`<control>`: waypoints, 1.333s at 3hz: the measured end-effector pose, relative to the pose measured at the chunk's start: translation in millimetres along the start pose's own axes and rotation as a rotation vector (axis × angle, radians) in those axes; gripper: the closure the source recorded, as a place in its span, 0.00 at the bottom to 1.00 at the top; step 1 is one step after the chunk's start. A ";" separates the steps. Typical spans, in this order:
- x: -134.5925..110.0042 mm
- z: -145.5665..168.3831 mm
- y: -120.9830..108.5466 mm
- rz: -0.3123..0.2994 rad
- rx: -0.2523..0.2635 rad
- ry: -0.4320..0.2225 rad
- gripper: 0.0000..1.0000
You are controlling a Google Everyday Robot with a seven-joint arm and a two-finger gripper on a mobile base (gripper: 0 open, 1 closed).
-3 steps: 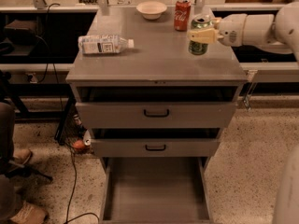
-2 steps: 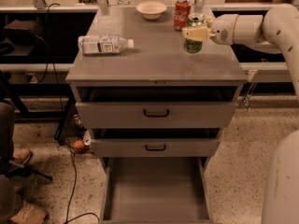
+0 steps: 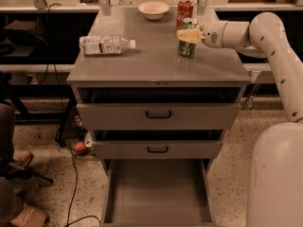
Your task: Pick green can from bottom drawer and place on counter
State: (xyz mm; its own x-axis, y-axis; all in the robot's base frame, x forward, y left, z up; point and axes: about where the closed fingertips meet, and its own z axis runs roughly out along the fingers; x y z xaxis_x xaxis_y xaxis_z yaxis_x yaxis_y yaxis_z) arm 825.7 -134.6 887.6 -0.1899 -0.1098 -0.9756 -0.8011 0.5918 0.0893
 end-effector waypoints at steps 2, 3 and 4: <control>2.3 4.7 -6.1 0.008 0.011 -0.024 0.52; 2.0 4.7 -6.1 0.008 0.011 -0.025 0.29; 7.6 -5.8 -5.9 -0.011 0.007 -0.039 0.04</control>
Offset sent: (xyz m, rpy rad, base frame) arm 0.0034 -0.0173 -0.0042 0.0549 -0.0599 -0.0332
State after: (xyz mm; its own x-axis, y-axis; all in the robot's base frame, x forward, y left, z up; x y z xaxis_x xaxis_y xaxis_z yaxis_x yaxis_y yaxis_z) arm 825.6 -143.6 880.8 -0.1585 -0.0854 -0.9837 -0.7992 0.5961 0.0770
